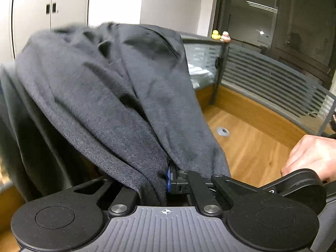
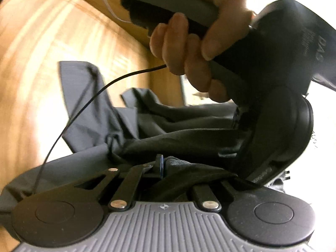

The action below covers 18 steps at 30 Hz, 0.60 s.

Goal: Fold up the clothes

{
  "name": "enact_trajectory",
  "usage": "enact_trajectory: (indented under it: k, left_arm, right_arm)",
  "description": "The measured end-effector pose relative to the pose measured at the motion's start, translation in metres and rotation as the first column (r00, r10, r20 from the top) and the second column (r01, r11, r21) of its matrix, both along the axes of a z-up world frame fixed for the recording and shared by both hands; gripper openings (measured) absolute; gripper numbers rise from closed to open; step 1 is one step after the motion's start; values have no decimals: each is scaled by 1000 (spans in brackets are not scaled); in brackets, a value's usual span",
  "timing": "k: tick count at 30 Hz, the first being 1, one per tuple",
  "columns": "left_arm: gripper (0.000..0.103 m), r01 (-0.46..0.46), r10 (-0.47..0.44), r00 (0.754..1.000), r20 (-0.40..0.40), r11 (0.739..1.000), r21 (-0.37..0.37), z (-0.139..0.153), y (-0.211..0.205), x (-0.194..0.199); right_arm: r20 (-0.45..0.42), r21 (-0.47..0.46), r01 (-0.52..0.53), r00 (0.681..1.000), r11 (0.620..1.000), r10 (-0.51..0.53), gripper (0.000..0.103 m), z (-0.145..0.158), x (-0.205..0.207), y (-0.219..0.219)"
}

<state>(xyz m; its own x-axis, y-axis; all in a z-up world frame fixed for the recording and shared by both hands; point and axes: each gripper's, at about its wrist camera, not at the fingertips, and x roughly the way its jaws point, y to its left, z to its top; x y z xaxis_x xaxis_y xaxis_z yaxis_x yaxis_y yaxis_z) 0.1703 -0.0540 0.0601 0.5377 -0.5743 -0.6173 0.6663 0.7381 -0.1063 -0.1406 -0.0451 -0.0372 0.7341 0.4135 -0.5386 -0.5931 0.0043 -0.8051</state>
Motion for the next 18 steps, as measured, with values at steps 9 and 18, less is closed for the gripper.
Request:
enact_trajectory:
  k: [9,18]
  left_arm:
    - [5,-62,69,986,-151,997,47,-56,25,-52]
    - [5,-187,201,948,-247,979,80,-86,72,-75]
  right_arm:
    - [-349,121,246,918,962,-190,3,-30,-39,2]
    - [-677,159,761,548,629,-491,3,-72,-43,-60]
